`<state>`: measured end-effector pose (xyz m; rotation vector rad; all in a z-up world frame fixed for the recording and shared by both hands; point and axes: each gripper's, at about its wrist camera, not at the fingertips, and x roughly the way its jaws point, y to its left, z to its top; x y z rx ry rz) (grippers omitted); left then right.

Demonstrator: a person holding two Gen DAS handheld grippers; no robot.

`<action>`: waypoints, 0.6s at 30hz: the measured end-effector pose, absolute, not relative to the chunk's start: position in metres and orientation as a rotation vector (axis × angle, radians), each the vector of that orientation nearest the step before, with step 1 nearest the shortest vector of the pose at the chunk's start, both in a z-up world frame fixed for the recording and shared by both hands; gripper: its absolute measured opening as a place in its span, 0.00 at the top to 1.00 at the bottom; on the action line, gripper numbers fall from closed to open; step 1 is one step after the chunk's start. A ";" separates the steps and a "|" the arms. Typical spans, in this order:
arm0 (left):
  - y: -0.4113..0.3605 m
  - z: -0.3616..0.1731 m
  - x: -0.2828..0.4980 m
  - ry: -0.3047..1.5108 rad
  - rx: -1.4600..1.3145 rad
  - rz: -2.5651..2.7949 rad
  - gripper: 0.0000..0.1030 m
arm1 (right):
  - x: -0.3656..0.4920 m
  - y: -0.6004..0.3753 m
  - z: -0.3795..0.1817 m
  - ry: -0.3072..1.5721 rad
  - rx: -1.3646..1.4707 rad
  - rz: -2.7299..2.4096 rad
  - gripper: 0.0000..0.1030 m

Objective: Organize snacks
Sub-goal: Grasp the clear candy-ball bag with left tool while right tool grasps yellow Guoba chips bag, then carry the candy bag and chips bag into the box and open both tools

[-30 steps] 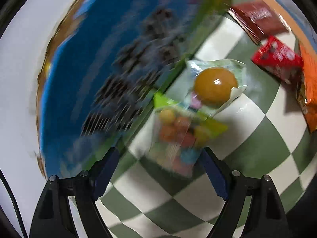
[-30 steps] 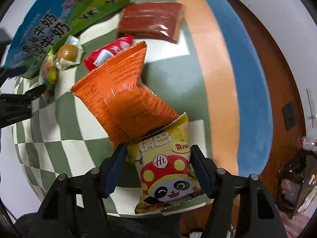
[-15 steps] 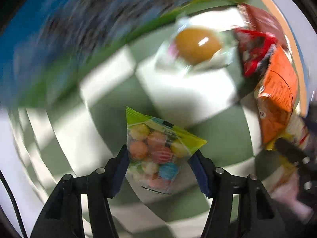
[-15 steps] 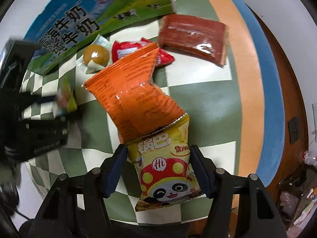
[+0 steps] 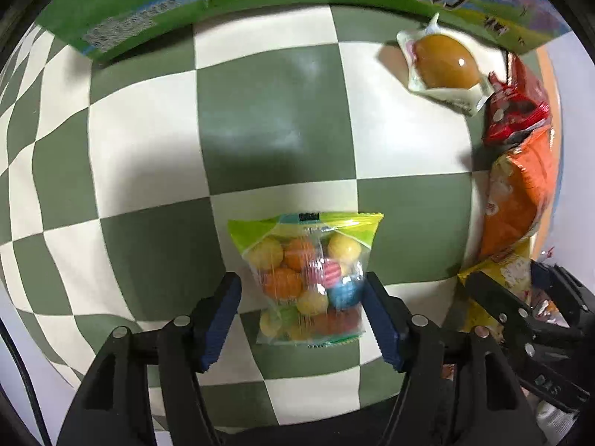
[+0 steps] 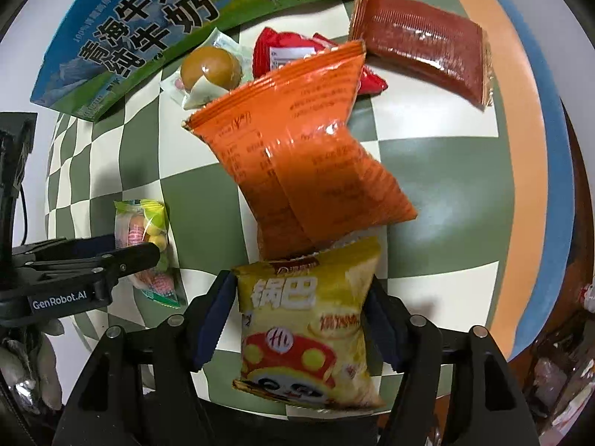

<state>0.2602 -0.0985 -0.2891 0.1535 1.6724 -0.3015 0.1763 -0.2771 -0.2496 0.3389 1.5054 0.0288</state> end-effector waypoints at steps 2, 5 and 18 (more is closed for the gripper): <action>-0.106 -0.299 0.259 1.669 0.170 -0.286 0.38 | 0.172 -0.280 -0.251 1.510 0.342 0.028 0.29; -0.119 -0.301 0.255 1.613 0.195 -0.272 0.38 | 0.178 -0.277 -0.256 1.513 0.352 0.027 0.28; -0.138 -0.290 0.216 1.550 0.209 -0.274 0.53 | 0.152 -0.263 -0.266 1.540 0.251 0.034 0.46</action>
